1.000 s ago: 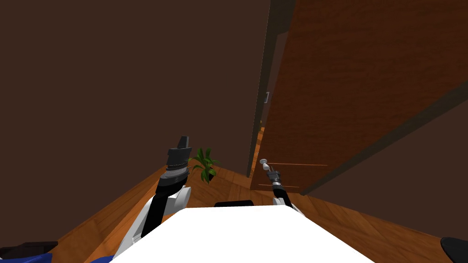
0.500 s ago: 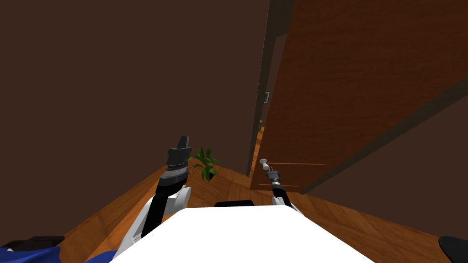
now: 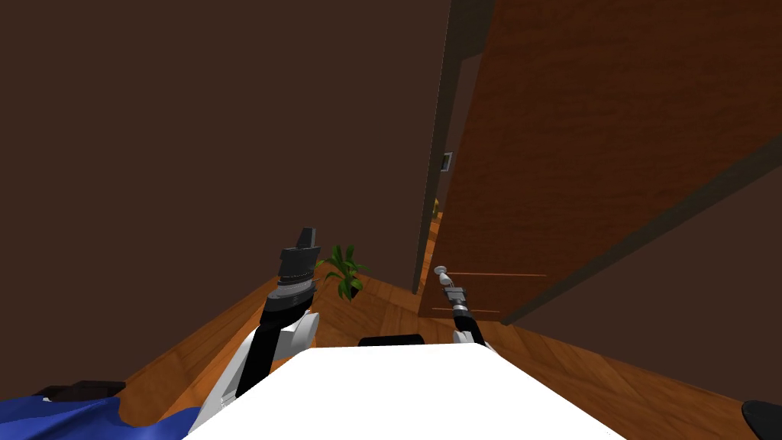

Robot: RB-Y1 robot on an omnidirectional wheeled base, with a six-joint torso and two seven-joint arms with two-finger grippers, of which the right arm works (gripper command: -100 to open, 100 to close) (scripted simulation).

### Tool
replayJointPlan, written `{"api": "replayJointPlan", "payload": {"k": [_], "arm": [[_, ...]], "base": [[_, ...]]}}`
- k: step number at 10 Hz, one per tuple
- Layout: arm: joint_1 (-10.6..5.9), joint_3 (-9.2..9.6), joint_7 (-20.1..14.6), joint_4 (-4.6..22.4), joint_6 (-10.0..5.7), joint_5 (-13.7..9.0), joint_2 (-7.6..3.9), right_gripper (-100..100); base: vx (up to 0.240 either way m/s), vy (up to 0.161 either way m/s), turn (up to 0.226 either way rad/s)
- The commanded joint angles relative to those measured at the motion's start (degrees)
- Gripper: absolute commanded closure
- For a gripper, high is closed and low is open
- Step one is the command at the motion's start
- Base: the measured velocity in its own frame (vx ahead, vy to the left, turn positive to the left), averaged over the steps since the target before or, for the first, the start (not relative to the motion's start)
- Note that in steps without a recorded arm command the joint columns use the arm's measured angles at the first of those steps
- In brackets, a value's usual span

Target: Pull the door open

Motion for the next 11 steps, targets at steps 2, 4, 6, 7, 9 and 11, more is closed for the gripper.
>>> {"api": "replayJointPlan", "payload": {"k": [2,4,6,7,9,11], "arm": [[-1.36,1.65,-3.8,-1.1,0.29,-1.6,1.35,-100],[-1.37,2.0,-6.6,-1.4,0.57,-2.5,1.52,-100],[-1.37,2.0,-6.7,-1.4,0.57,-2.5,1.52,-100],[-1.38,2.35,-8.9,-1.6,0.83,-3.5,1.7,-100],[-1.39,2.65,-10.9,-1.9,1.07,-4.3,1.85,-100],[-1.4,2.94,-12.8,-2.1,1.29,-5.0,2.0,-100]], "base": [[-0.053,-0.018,0.042],[-0.062,-0.022,0.039],[-0.04,0.001,0.01],[-0.031,0.006,0.012],[-0.049,-0.028,0.034],[-0.037,-0.005,0.013]]}}
